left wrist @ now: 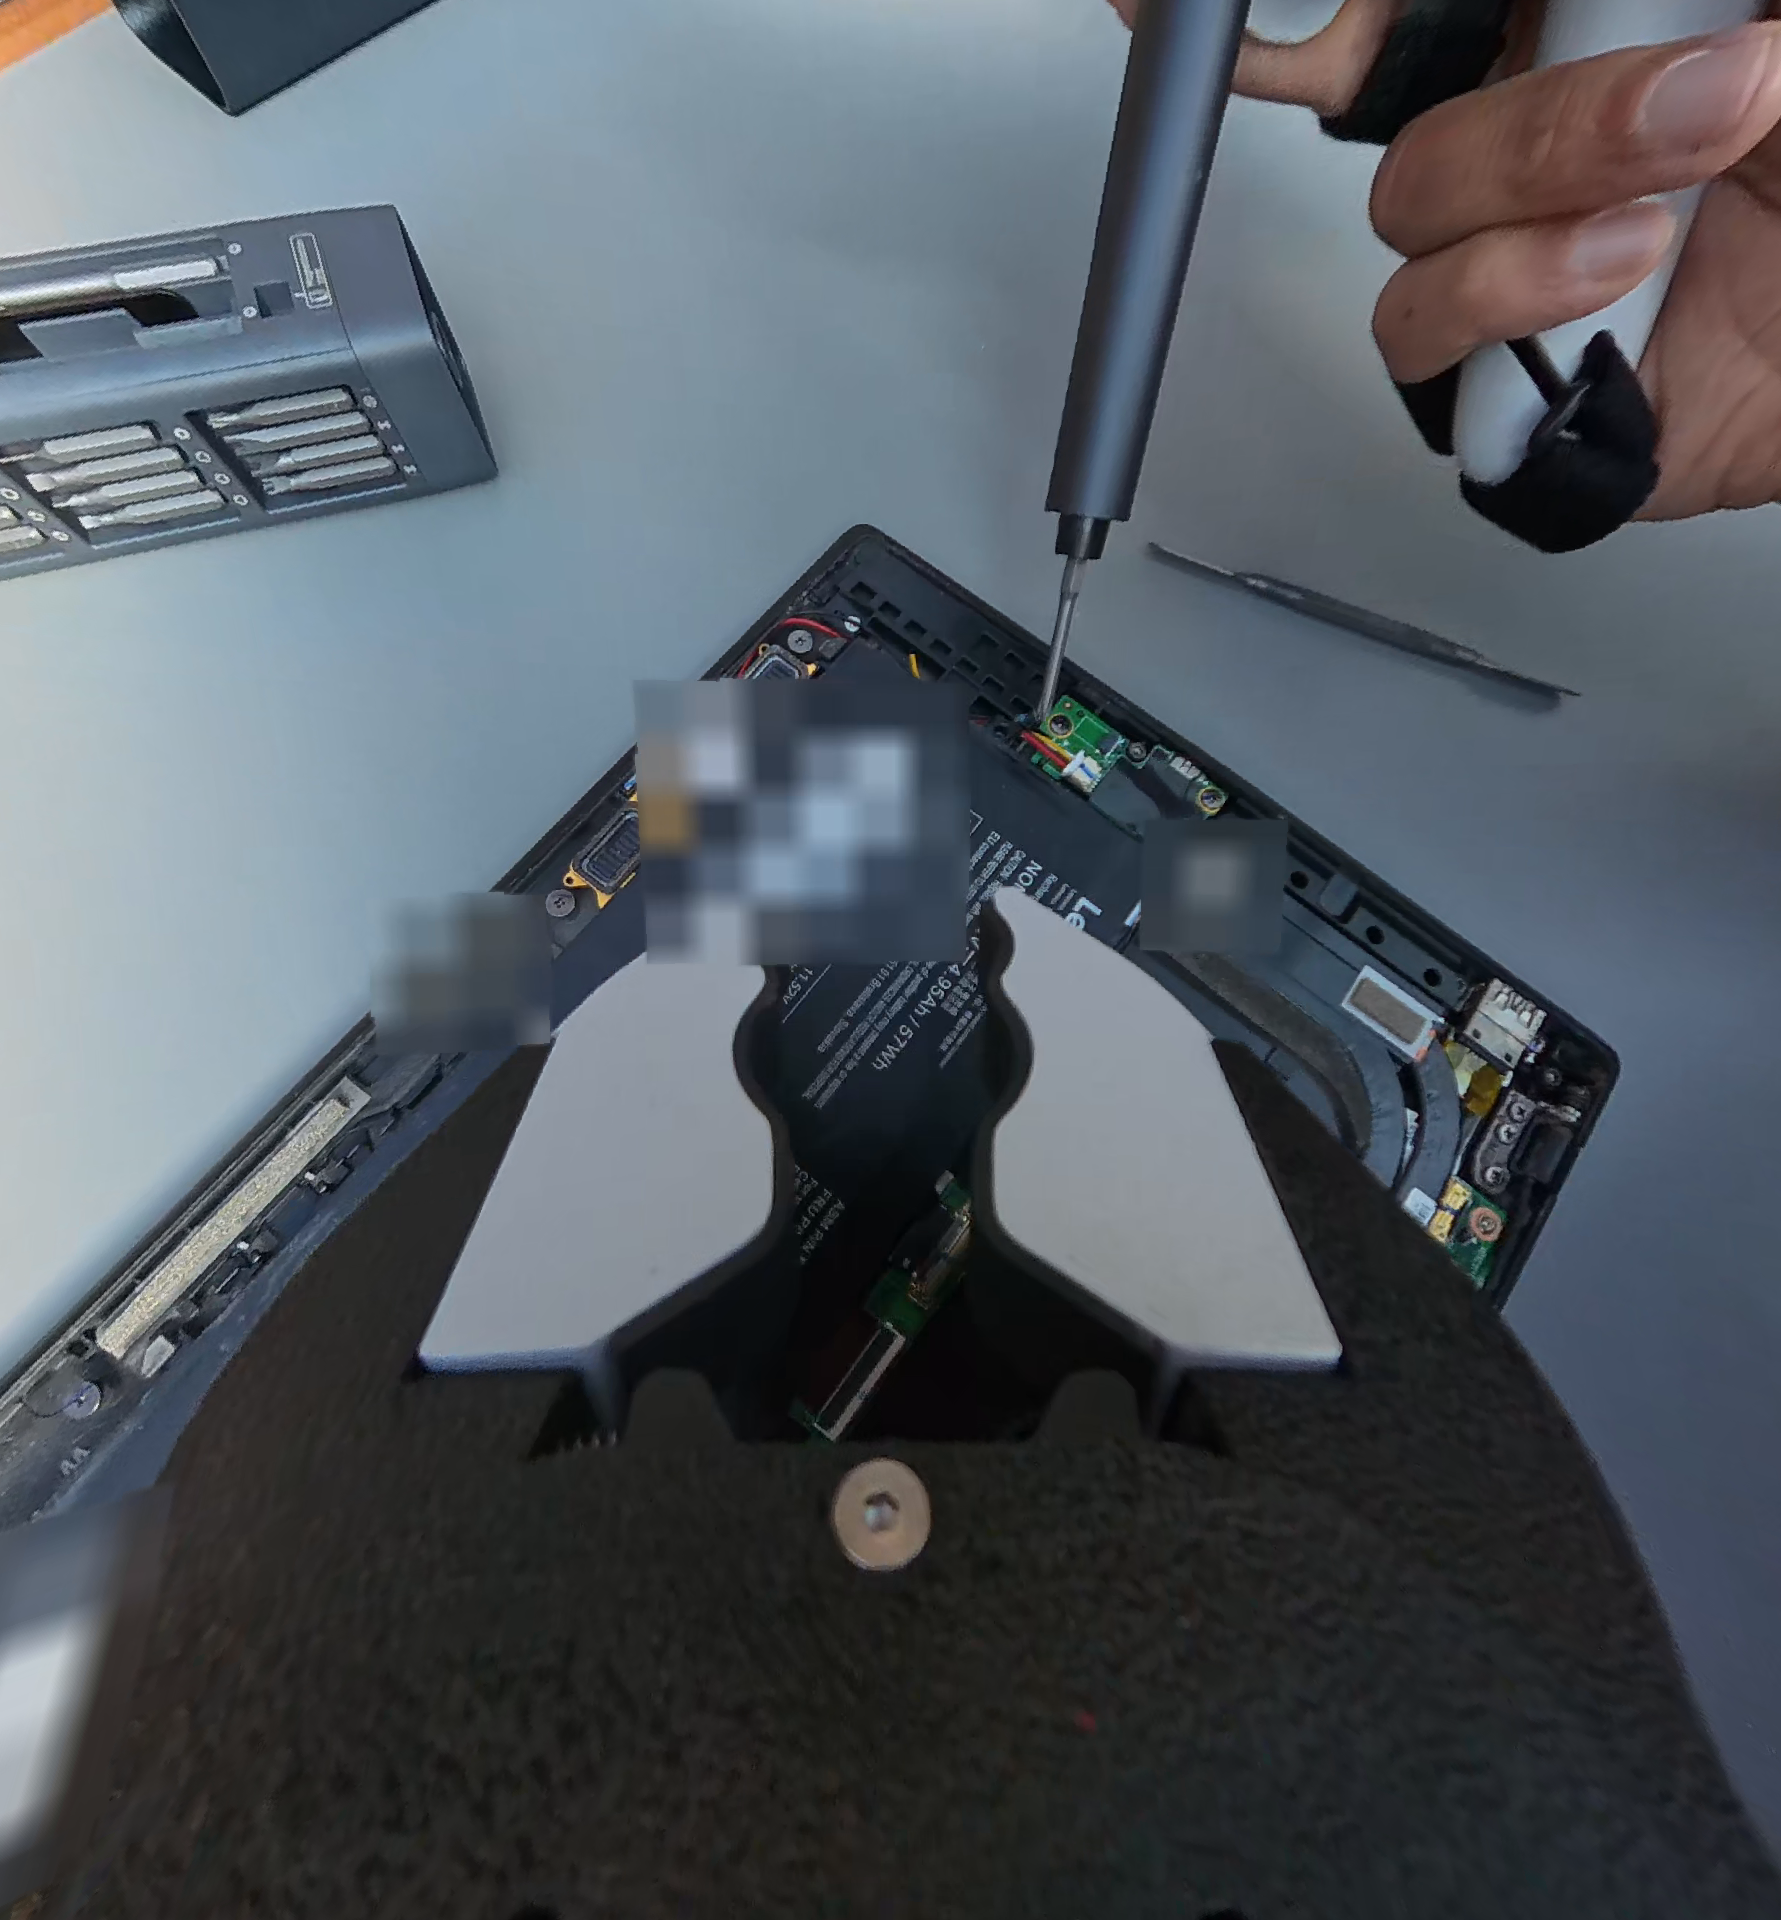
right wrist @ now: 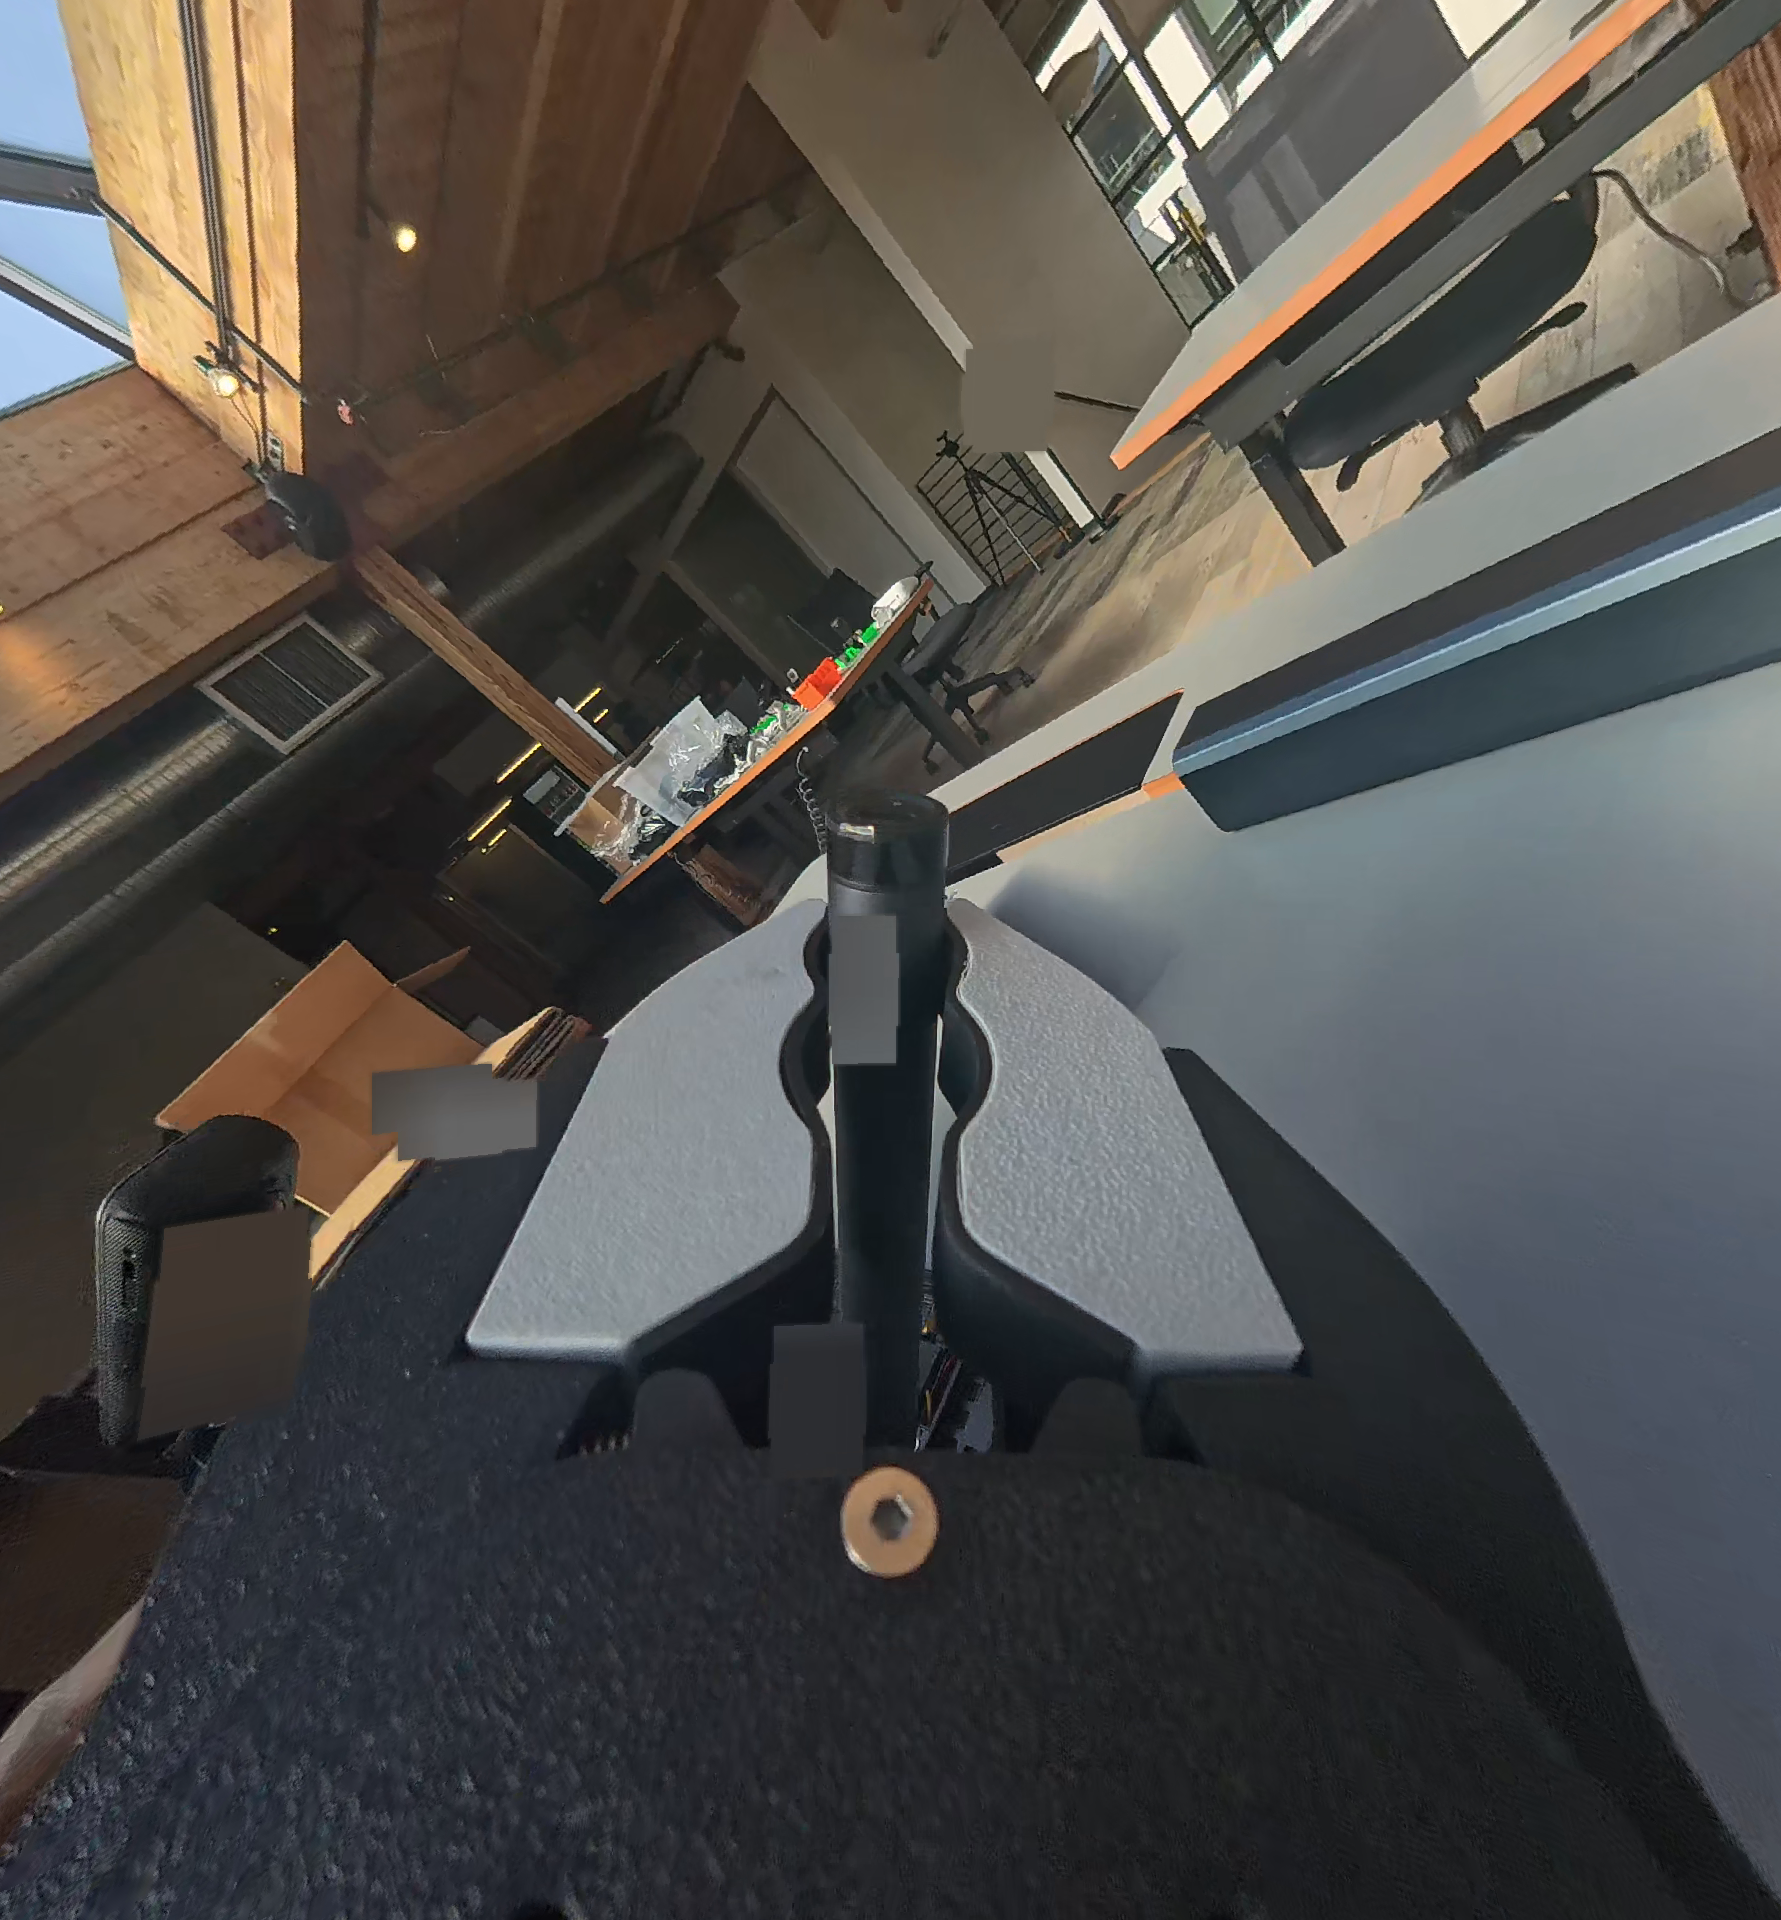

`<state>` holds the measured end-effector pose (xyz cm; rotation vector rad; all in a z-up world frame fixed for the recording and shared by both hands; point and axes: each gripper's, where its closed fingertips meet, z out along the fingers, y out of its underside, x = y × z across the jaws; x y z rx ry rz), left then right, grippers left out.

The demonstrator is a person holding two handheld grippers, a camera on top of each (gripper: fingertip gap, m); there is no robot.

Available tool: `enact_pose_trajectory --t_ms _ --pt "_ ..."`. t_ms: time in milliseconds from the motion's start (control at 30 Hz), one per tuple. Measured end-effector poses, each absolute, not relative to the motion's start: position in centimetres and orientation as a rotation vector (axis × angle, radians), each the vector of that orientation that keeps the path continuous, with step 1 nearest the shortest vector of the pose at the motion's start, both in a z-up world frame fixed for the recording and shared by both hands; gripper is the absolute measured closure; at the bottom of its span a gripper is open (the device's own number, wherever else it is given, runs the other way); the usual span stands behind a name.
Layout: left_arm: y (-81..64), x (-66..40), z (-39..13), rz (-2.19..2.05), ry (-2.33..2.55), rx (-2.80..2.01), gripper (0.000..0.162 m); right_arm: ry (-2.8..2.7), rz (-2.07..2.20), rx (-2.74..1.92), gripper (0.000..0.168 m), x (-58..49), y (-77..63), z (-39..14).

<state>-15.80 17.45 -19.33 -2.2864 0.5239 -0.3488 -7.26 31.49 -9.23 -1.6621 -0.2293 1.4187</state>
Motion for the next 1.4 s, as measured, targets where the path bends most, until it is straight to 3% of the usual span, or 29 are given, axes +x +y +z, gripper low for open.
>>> enact_pose_trajectory --t_ms 567,933,1400 --pt "16.6 -17.1 -17.9 -0.216 0.695 -2.093 0.136 -0.411 1.184 -1.915 0.153 -10.8 31.8 -9.8" --pt "15.6 -17.5 -19.5 -0.410 0.644 -2.244 0.142 -0.606 1.061 -1.974 0.153 -14.3 31.0 -8.8" --pt "18.4 -18.0 -16.1 -0.505 0.538 -2.086 0.137 -0.519 1.294 -1.713 0.154 -12.3 26.4 -1.4"
